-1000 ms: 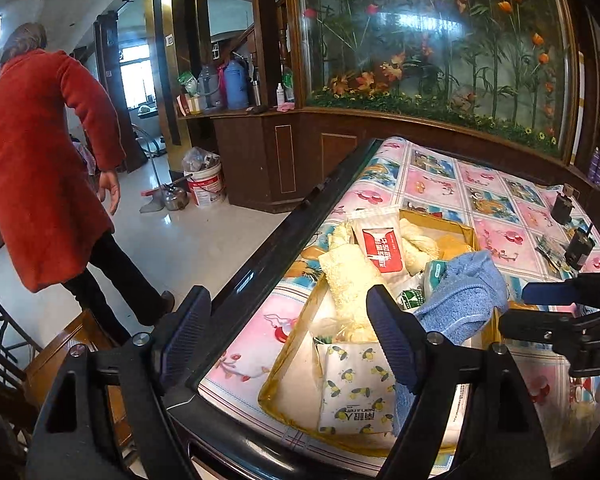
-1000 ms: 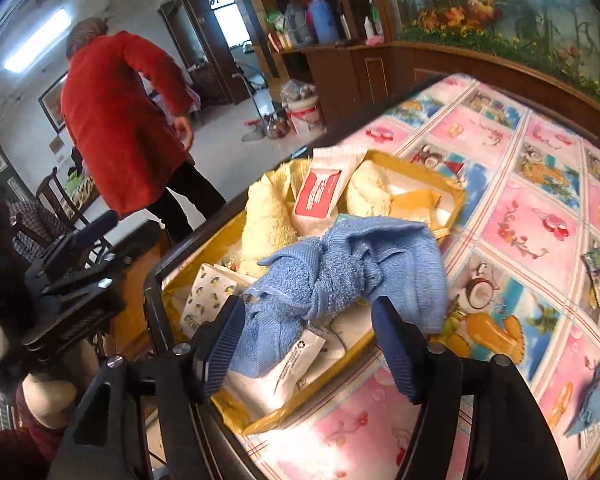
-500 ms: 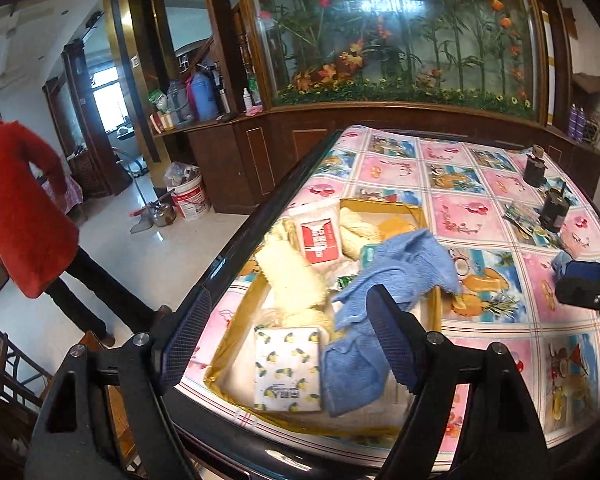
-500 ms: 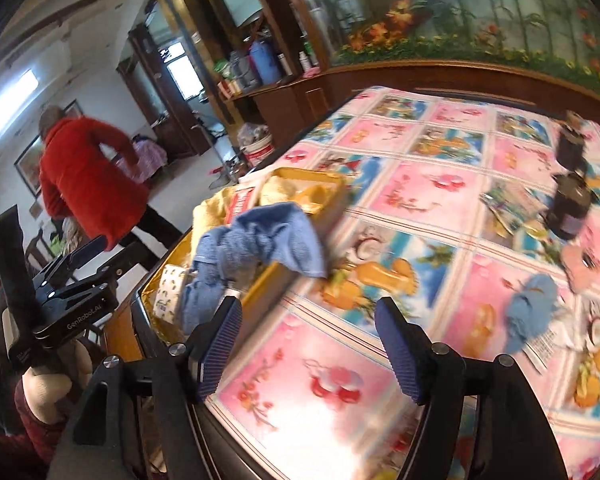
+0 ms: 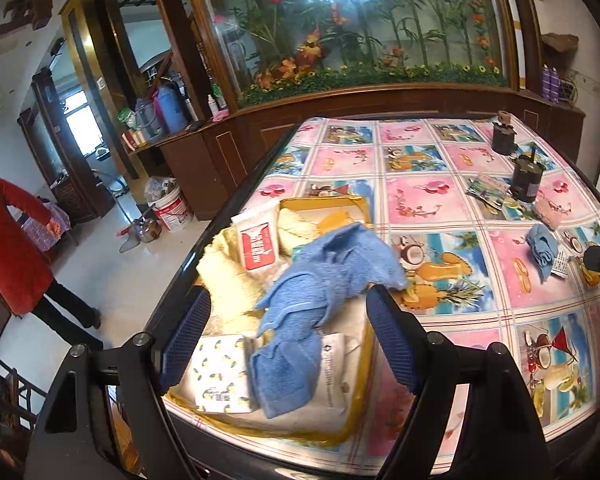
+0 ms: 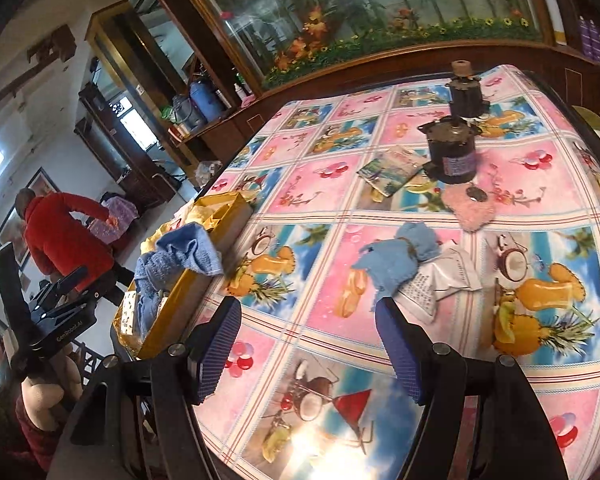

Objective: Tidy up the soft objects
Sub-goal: 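Move both open grippers from the tray back over the table, then grasp the small blue towel with the left gripper while the right grasps the pink fuzzy pad, then carry the small blue towel and pink pad into the tray and open both grippers, then move both open grippers from the tray back over the table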

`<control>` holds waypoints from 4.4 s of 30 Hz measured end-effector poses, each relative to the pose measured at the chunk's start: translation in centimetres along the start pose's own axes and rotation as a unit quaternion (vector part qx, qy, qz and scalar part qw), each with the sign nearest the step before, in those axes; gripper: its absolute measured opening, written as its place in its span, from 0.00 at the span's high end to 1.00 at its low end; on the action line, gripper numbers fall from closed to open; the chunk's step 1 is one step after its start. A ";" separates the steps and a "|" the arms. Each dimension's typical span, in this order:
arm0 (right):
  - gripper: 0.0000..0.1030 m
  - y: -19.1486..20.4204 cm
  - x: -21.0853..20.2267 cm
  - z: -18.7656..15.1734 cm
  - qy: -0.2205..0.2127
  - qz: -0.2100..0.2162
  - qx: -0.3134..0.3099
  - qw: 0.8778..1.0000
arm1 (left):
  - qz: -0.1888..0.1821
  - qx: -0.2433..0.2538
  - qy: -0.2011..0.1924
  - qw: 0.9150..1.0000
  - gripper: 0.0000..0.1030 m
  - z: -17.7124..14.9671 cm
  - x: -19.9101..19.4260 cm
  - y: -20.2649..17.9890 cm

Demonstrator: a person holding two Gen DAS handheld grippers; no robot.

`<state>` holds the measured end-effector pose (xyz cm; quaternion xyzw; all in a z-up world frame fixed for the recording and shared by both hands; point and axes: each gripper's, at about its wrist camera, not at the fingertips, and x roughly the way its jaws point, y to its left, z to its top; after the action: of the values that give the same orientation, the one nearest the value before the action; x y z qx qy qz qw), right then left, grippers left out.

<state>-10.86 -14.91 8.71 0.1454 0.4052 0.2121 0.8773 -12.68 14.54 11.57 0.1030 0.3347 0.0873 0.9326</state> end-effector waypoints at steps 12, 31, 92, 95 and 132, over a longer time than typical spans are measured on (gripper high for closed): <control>0.30 -8.5 -2.7 0.8 -0.031 -0.059 0.078 0.995 | -0.188 -0.012 0.073 0.979 0.22 4.4 4.0 -6.1; 0.27 -13.9 1.2 5.7 -0.006 -0.089 0.091 0.992 | -0.373 0.036 0.171 0.911 0.23 5.4 12.5 -23.9; 0.65 20.8 15.1 0.7 0.150 0.056 -0.200 0.967 | -0.207 -0.233 0.101 0.945 0.60 -2.1 12.4 14.2; 0.65 22.2 17.4 0.3 0.171 0.048 -0.213 0.961 | -0.211 -0.236 0.084 0.945 0.53 -2.3 11.3 14.4; 0.32 11.3 8.1 0.0 0.085 0.017 -0.084 0.993 | -0.021 -0.098 -0.032 0.994 0.20 0.0 0.8 6.7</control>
<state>-9.04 -1.13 8.25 0.0595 0.4564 0.2714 0.8453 -12.75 21.14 12.76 0.0073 0.2965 0.0968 0.9501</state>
